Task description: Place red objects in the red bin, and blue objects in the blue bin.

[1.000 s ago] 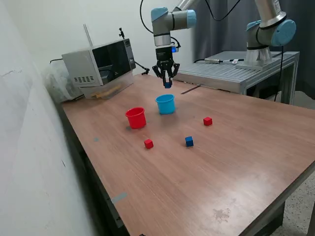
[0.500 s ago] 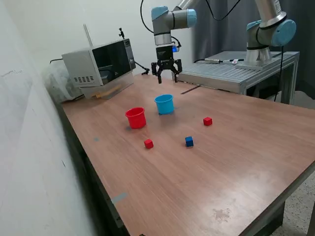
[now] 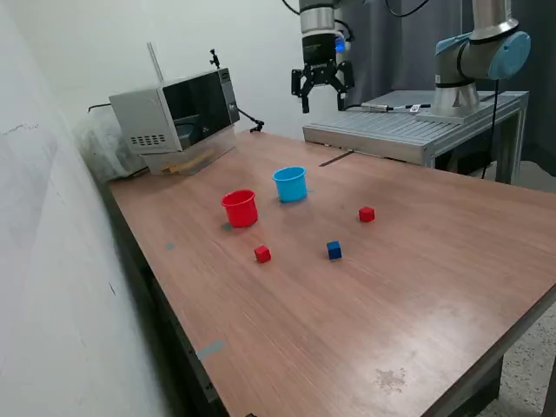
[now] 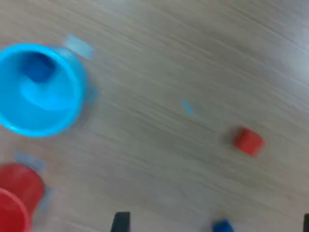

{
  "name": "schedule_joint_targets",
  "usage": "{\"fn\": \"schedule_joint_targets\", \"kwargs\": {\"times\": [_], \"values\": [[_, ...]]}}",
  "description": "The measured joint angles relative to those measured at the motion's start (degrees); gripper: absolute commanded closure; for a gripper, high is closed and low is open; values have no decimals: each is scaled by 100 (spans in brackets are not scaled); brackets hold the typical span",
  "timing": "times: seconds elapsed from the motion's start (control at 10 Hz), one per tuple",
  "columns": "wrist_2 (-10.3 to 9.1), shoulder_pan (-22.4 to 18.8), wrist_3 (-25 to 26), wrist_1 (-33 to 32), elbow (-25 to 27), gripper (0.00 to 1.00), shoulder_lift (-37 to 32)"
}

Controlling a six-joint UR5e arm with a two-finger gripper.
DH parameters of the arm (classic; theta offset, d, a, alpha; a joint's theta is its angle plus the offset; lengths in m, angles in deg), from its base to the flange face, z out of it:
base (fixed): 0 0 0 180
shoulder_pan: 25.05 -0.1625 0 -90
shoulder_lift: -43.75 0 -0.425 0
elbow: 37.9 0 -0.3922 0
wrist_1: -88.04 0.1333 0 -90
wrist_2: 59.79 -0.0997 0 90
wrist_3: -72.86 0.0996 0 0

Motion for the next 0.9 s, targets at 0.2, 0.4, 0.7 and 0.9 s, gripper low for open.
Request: {"fn": "schedule_joint_targets", "kwargs": {"times": [0.2,0.4,0.7,0.9], "values": [[75,-545,1427,86,-440,0,36],[459,-983,3039,103,-1142,0,484],[810,-1300,4607,100,-2215,0,1589],[850,-1369,5045,64,-2697,0,2337]]}}
